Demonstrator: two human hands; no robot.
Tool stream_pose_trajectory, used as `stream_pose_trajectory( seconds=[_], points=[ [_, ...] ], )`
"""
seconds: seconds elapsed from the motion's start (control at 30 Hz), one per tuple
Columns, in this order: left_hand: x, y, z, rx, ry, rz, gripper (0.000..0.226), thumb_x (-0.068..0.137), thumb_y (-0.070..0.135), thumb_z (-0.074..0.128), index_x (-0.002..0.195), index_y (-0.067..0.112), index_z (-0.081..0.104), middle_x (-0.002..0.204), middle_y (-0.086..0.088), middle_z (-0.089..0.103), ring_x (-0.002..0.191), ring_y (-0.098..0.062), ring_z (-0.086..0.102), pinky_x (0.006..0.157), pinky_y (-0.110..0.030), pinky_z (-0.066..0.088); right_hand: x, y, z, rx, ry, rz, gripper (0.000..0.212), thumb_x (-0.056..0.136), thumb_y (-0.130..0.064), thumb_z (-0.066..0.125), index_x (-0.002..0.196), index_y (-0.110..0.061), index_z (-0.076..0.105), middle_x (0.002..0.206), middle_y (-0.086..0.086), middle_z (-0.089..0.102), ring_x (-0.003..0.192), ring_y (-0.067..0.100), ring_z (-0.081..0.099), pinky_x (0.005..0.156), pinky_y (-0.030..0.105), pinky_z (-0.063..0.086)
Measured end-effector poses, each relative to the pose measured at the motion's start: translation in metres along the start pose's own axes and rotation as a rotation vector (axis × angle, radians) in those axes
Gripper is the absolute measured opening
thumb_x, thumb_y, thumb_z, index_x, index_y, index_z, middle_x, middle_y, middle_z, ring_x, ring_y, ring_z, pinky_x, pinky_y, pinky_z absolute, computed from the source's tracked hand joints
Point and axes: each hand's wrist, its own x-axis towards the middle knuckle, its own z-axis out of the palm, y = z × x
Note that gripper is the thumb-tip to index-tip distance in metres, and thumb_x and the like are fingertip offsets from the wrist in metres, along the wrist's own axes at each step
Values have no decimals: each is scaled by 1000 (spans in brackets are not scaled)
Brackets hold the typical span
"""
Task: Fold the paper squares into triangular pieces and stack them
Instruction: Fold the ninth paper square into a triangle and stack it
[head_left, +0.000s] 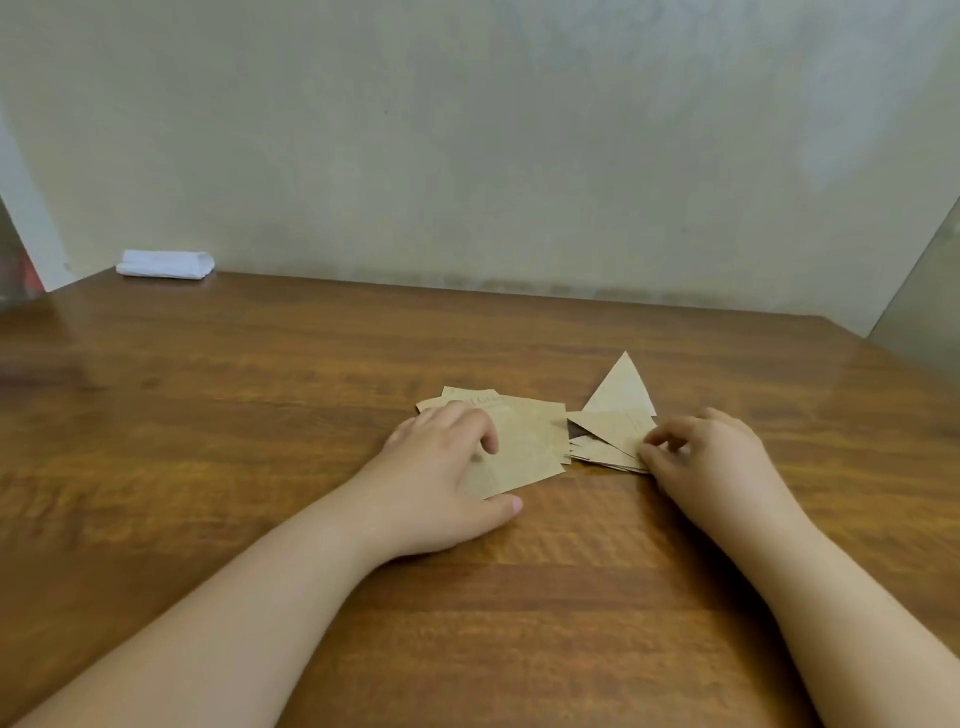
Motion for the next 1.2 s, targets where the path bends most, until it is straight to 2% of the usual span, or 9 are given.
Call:
stream_pose_trajectory(
  seconds=[0.33,0.43,0.53,0.7,0.83,0.93,1.0,1.1,1.2],
  points=[
    [-6,-10,-12,-19,-92,-68,44,76,63,58,110,39,44,126,24,39,123,0,30,111,-28,26,-2,-8,-8,-111,-26,-37,19,89,-48,54,93,-32,63,89,-13,52,102,14,50,92,34,34],
    [-5,-8,-12,5,-70,-39,40,76,60,60,108,39,49,120,25,44,116,2,35,115,-31,19,-3,-10,-10,-120,-27,-51,19,91,-45,54,102,-32,63,104,-13,61,109,12,50,99,36,28],
    [-7,-7,-10,21,-39,14,35,78,58,60,105,38,51,112,24,47,111,3,40,114,-27,17,-5,-8,-7,-92,35,-80,26,89,-39,59,113,-29,63,123,-9,56,122,15,44,106,41,20],
    [-10,-2,-7,-18,1,75,35,84,49,59,115,40,48,112,28,46,110,5,37,101,-19,31,-15,-15,-1,38,267,-404,27,77,-25,75,103,-19,71,112,1,59,110,22,51,92,39,26],
    [-7,0,-5,-45,12,66,36,85,42,62,119,40,48,109,26,49,106,5,38,98,-20,35,-24,-31,-2,130,55,-719,29,82,-37,64,109,-26,67,112,-11,58,109,11,52,92,28,33],
    [-8,0,-6,-109,40,19,31,87,33,63,115,42,52,99,25,50,99,7,43,85,-9,37,-30,-31,-5,134,-248,-758,45,80,-50,51,123,-39,56,125,-26,48,122,-6,36,104,11,21],
    [-9,0,-6,-159,55,-29,26,88,29,62,109,43,55,99,24,52,96,9,46,74,-4,35,-31,-30,-2,128,-231,-765,46,79,-46,50,124,-39,56,125,-26,49,122,-7,36,105,10,15],
    [-11,0,-8,-208,80,-81,18,89,26,60,99,41,61,95,22,58,91,5,53,70,-7,41,-28,-34,5,83,-45,-802,34,77,-22,58,109,-27,68,109,-12,63,102,13,58,91,30,44],
    [-13,3,-10,-273,119,-123,12,88,27,61,88,37,66,86,9,66,77,-5,57,67,-13,44,-25,-33,5,178,19,-798,23,77,-14,63,97,-22,72,102,-10,66,88,14,64,71,31,55]
  ],
)
